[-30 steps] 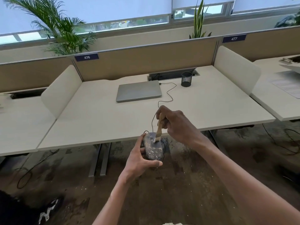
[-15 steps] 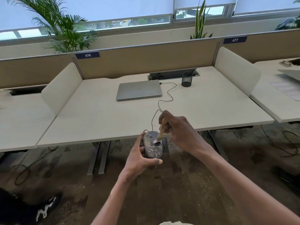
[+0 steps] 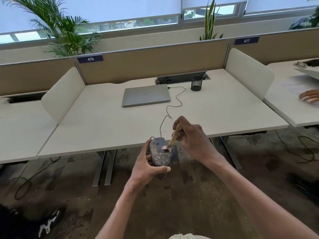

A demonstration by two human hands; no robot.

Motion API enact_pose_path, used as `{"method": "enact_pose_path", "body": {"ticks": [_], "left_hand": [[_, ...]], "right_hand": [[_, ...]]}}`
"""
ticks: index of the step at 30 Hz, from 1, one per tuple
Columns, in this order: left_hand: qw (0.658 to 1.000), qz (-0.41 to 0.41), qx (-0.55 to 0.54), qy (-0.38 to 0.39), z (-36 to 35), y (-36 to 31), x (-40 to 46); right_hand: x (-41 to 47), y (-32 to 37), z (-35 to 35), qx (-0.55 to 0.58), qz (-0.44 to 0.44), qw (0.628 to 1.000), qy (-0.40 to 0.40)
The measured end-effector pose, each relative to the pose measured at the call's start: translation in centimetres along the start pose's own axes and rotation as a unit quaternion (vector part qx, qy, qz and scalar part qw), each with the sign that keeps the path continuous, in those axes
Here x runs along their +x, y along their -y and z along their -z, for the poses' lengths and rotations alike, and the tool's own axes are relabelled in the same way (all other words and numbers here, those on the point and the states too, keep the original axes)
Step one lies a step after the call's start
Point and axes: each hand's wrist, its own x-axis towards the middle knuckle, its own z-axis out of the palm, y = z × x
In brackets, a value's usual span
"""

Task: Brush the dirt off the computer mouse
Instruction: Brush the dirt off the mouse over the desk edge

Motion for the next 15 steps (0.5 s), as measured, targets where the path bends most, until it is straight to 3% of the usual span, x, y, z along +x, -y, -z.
{"method": "enact_pose_path", "body": {"ticks": [3,8,15], "left_hand": [[1.0,-0.002,0.017,0.0,0.0,0.2,-0.1],[1.0,-0.01,0.021,-0.001,0.2,0.0,0.2],[1.0,-0.006,0.0,-0.005,0.2,0.1,0.6]], "right_hand": [[-0.3,-0.2,0.0,0.013,-0.014,1.0,-0.008],[0.8,-0.7,0.2,0.028,-0.025,0.996,-0.085],[-0.1,-1.2,-0.7,0.011,-0.028,0.998,-0.057]]}}
